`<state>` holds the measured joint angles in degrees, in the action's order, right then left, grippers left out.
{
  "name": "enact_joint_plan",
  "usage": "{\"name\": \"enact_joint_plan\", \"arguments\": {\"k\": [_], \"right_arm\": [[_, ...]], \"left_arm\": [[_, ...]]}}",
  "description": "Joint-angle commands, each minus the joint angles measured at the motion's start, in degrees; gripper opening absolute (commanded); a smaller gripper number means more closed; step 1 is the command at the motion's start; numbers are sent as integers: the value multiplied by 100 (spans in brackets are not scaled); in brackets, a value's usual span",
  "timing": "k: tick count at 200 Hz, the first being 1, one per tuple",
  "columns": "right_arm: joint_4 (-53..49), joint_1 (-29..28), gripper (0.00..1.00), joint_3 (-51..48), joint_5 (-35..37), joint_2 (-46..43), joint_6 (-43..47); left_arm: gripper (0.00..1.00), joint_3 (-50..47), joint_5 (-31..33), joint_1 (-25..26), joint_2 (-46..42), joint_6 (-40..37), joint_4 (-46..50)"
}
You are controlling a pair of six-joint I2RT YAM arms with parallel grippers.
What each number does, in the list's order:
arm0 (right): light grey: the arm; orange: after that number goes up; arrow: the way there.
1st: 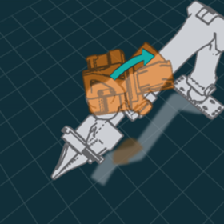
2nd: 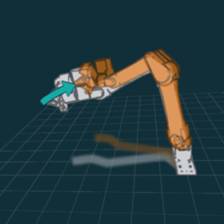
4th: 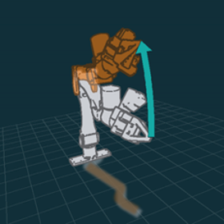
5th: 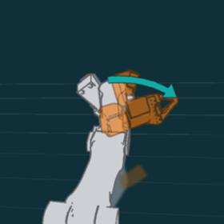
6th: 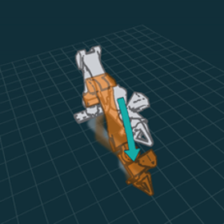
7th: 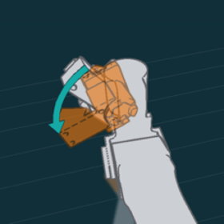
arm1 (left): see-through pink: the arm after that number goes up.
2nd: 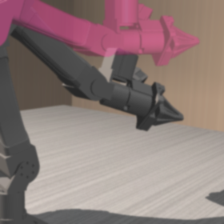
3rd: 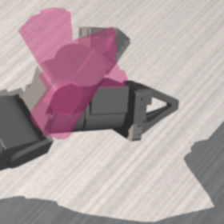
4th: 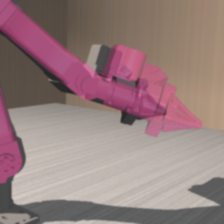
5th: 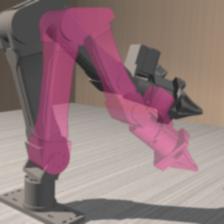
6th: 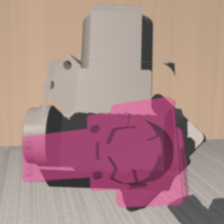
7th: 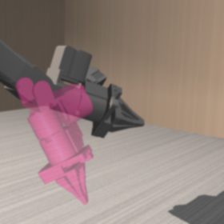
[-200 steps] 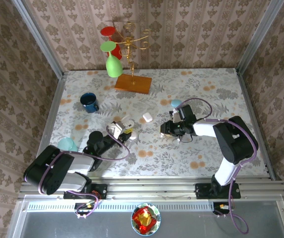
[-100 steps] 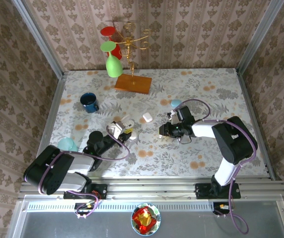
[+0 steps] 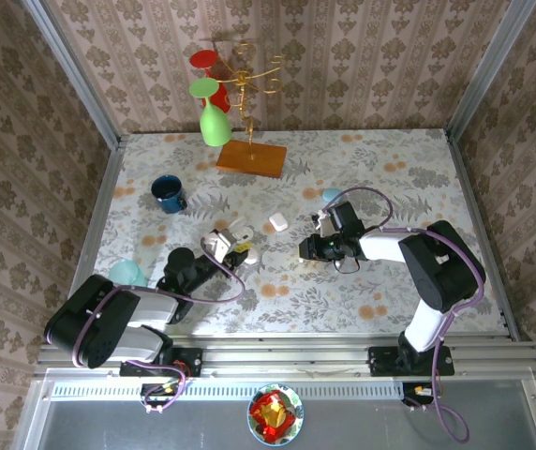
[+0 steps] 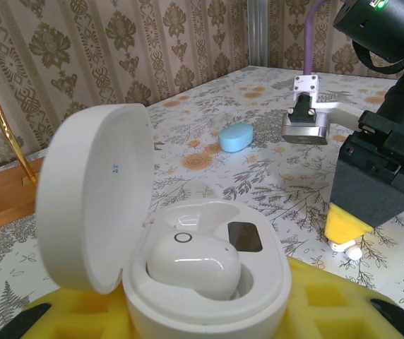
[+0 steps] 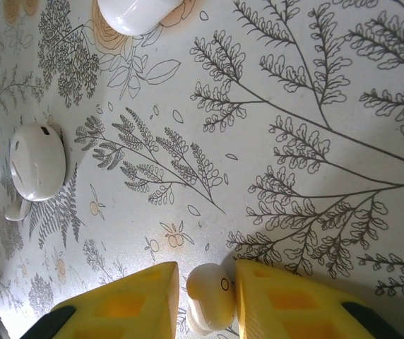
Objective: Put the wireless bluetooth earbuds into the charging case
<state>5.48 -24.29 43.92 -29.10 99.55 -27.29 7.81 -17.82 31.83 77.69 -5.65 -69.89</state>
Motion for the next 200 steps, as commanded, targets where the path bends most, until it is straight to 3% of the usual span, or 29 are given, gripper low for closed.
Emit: {"name": "enact_joint_plan", "arguments": {"k": [1,90,149,200], "right_arm": [[-509,-145,30,-31,18,-34,246],[-705,-190,32,-99,104,-146,516],[-1105,-282,20,172,438,-102,666],[-1541,-472,20,439,1048,-937,863]], "left_arm": [[3,125,-39,8,40,-5,-144],[2,145,-28,5,76,6,-131],[2,159,-84,11,95,29,-148],[2,190,-403,11,132,7,-204]]}}
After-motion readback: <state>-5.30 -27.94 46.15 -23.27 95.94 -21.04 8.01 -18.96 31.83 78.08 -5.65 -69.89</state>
